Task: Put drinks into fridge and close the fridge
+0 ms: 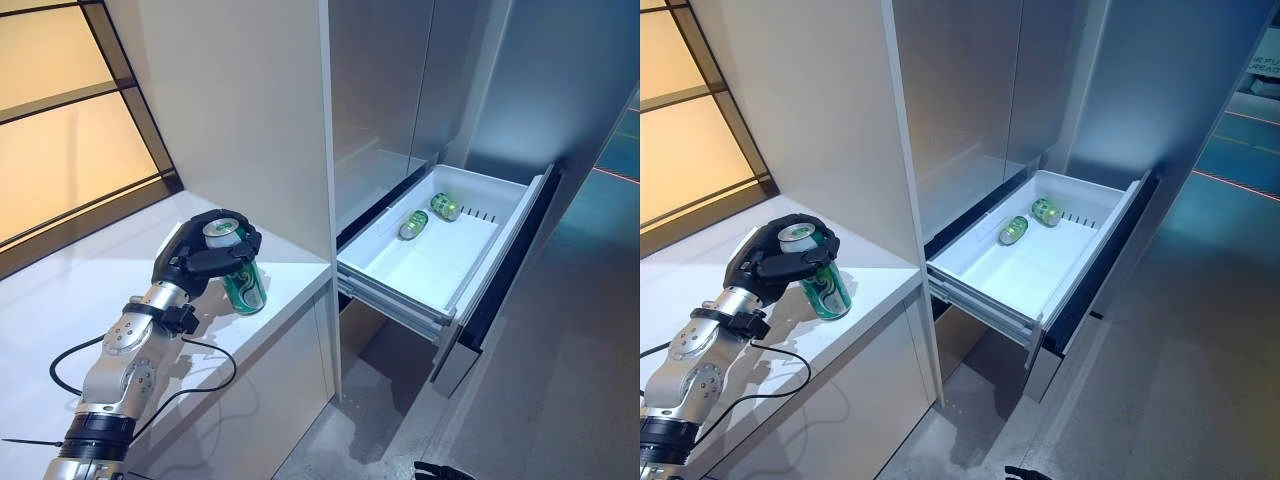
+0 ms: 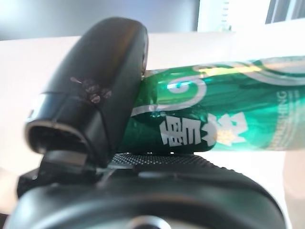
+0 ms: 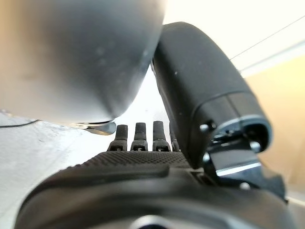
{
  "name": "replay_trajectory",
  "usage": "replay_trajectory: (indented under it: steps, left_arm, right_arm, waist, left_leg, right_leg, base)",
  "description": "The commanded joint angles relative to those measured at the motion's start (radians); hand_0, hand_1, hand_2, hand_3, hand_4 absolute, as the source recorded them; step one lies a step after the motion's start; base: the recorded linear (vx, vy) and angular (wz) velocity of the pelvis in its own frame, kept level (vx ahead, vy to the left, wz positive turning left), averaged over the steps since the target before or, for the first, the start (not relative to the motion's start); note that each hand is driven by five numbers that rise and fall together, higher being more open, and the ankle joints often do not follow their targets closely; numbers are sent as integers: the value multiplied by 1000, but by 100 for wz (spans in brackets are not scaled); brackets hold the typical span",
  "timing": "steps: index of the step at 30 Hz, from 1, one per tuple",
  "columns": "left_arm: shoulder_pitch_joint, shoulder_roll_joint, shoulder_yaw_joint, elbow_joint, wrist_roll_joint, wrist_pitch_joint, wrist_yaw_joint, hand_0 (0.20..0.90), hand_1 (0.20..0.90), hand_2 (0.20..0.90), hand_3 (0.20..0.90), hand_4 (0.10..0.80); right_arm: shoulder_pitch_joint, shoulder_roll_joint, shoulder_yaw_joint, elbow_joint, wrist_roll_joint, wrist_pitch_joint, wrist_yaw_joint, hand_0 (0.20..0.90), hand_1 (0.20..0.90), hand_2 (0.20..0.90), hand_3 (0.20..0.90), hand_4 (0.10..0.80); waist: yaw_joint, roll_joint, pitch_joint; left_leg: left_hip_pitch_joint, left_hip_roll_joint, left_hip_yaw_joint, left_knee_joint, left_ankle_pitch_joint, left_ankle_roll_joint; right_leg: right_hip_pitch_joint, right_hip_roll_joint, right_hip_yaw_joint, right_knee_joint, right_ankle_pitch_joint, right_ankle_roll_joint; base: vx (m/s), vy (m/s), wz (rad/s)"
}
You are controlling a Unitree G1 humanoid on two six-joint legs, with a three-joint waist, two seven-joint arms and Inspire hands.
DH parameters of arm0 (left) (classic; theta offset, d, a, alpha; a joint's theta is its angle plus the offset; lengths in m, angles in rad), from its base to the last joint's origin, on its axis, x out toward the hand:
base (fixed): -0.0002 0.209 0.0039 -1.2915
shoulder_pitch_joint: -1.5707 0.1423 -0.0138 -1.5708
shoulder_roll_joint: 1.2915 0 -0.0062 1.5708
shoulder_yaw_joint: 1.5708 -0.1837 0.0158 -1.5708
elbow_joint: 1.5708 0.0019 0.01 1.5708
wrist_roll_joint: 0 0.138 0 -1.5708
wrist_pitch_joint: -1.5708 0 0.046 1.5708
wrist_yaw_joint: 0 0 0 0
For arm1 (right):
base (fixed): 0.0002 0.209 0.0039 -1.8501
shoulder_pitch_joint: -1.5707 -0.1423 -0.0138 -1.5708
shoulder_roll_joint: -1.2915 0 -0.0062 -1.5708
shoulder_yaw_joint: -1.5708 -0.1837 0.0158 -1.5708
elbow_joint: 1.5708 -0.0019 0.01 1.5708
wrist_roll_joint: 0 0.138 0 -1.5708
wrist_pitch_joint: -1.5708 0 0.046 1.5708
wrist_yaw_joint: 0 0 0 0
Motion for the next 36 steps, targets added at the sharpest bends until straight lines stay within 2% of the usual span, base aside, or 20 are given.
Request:
replay_trajectory:
  steps: [1, 4, 5, 7, 10, 13, 18, 23, 36]
  left_arm:
    - [-229, 19, 24, -112, -122, -147, -87, 300, 300, 300, 200, 100]
    - [-227, 14, 9, -165, -160, -183, -138, 300, 300, 300, 200, 100]
    - [-224, 13, -2, -192, -177, -208, -174, 300, 300, 300, 200, 100]
    - [-206, 13, -23, -227, -175, -255, -208, 300, 300, 300, 200, 100]
    - [-161, 10, -37, -263, -152, -322, -264, 300, 300, 300, 200, 100]
    - [-114, -6, -48, -301, -141, -363, -328, 300, 300, 300, 200, 100]
    - [-96, -19, -82, -346, -127, -355, -380, 300, 300, 300, 200, 100]
    - [-125, -15, -133, -367, -123, -322, -387, 300, 300, 300, 200, 100]
    - [-211, -23, -248, -363, -117, -263, -379, 300, 300, 300, 200, 100]
  right_arm:
    - [-58, -16, 51, -291, -7, -80, 17, 900, 900, 900, 900, 800]
    - [-28, -19, 82, -551, -35, -82, 14, 900, 900, 900, 900, 800]
    - [-12, -24, 93, -679, -22, -107, 31, 900, 900, 900, 900, 800]
    - [-7, -37, 95, -842, -7, -93, 56, 900, 900, 900, 900, 800]
    - [-24, -72, 66, -1028, 48, -69, 98, 900, 900, 900, 900, 800]
    - [-70, -112, 26, -1199, 177, -36, 103, 900, 900, 900, 900, 800]
    - [-134, -132, 25, -1340, 313, 29, 140, 900, 900, 900, 900, 800]
    - [-183, -146, 55, -1391, 397, 64, 175, 900, 900, 900, 900, 800]
    - [-304, -184, 154, -1427, 489, 144, 263, 900, 900, 900, 900, 800]
  waist:
    - [-19, -4, 6]
    - [-33, -9, 8]
    - [-41, -11, 10]
    - [-49, -13, 12]
    - [-55, -15, 15]
    - [-55, -14, 17]
    - [-48, -14, 12]
    - [-44, -21, 6]
    - [-37, -38, 4]
  left_leg:
    - [26, -40, 58, 21, -102, 27]
    - [24, -38, 58, 19, -98, 28]
    - [22, -38, 60, 19, -96, 27]
    - [22, -37, 62, 18, -93, 26]
    - [22, -36, 61, 15, -88, 28]
    - [21, -36, 62, 15, -86, 33]
    - [15, -40, 59, 17, -86, 39]
    - [10, -43, 57, 20, -84, 39]
    - [7, -46, 51, 23, -81, 37]
  right_leg:
    - [-21, 40, 39, 82, -96, 18]
    - [-24, 40, 41, 83, -95, 18]
    - [-27, 40, 42, 83, -94, 20]
    - [-31, 40, 47, 86, -93, 22]
    - [-35, 42, 54, 86, -88, 22]
    - [-39, 45, 64, 89, -84, 20]
    - [-46, 44, 71, 86, -79, 18]
    - [-47, 42, 70, 81, -73, 18]
    - [-46, 42, 63, 81, -68, 15]
  base:
    - [0, 0, 0]
    - [-20, -15, -3]
    - [-37, -21, -8]
    - [-41, -12, -15]
    - [-24, 3, -9]
    - [0, 0, 0]
    - [-18, 8, -4]
    - [-16, -6, -6]
    - [0, 0, 0]
